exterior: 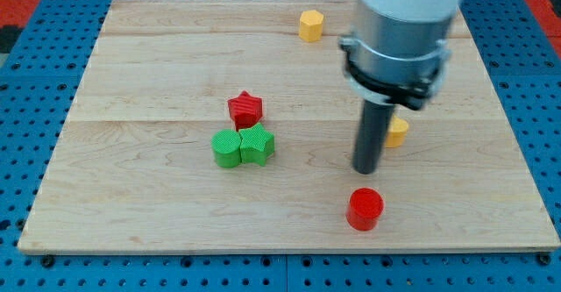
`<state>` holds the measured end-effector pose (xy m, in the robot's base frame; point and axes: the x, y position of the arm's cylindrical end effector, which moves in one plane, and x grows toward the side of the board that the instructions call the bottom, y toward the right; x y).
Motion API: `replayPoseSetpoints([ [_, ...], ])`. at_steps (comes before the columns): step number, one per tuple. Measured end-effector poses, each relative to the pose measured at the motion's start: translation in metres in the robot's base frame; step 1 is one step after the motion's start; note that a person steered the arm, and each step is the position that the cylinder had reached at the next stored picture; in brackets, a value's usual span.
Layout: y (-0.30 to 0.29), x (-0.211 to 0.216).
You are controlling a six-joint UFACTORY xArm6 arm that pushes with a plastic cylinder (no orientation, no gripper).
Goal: Push the yellow heart below the hexagon
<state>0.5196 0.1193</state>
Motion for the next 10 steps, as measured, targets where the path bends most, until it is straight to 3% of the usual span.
replayPoseSetpoints([
  [2, 0.009, -0.114],
  [3, 0.065, -0.077],
  [4, 0.097, -0.082],
  [5, 0.064, -0.148],
  [6, -0.018, -0.183],
  [7, 0.042, -0.137],
  [8, 0.000, -0.136],
  [9, -0.051, -0.190],
  [10, -0.056, -0.240],
])
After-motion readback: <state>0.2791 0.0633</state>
